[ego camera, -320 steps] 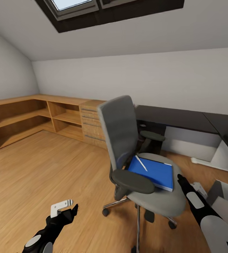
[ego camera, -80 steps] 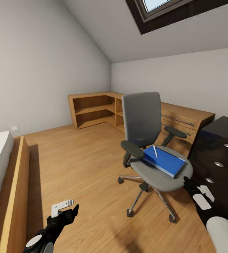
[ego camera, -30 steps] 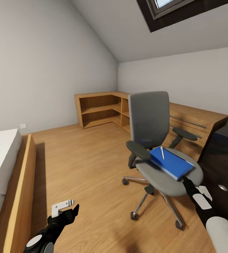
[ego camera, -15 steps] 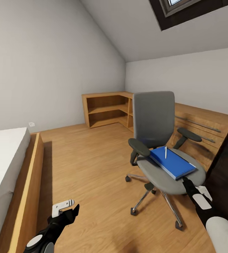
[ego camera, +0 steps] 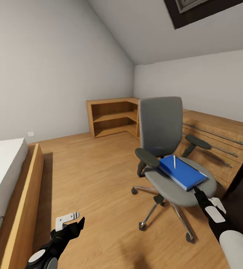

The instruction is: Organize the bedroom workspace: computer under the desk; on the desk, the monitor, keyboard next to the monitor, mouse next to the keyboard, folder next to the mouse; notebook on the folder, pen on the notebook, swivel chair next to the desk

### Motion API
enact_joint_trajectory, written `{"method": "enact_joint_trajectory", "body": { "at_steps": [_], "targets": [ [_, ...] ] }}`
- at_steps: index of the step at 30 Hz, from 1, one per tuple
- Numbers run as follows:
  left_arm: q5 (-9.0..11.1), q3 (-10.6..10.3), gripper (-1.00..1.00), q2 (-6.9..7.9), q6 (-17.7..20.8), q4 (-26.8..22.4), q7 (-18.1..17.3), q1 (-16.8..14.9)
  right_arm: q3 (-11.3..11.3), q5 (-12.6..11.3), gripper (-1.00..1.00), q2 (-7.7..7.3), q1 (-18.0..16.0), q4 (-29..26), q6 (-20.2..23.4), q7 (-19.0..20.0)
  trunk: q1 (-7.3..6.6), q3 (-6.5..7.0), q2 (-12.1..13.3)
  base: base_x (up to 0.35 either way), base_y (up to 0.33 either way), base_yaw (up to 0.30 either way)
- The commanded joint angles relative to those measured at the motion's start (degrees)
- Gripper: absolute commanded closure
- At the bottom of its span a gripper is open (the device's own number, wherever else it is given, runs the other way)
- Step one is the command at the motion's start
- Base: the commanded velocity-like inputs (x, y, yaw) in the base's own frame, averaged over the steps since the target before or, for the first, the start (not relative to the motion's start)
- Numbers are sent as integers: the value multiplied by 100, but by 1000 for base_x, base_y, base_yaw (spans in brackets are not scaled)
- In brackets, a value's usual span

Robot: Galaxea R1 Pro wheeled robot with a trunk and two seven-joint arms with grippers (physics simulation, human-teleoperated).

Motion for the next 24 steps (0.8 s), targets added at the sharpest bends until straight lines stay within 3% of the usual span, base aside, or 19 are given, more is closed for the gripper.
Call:
{"method": "enact_joint_trajectory", "body": {
  "at_steps": [1,19,24],
  "targets": [
    [61,2,-100,-3,27,-9,36,0,-2,-61,-100,0,-2,0,-8,-1,-5,-4,-4,-282,0,0],
    [61,11,-100,-3,49,-9,36,0,3,-54,-100,12,-2,15,-18,3,-5,-4,-4,-318,0,0],
    [61,11,-100,-3,46,-9,38,0,6,-52,-100,27,-2,11,-23,7,-5,-4,-4,-142,0,0]
  ]
}}
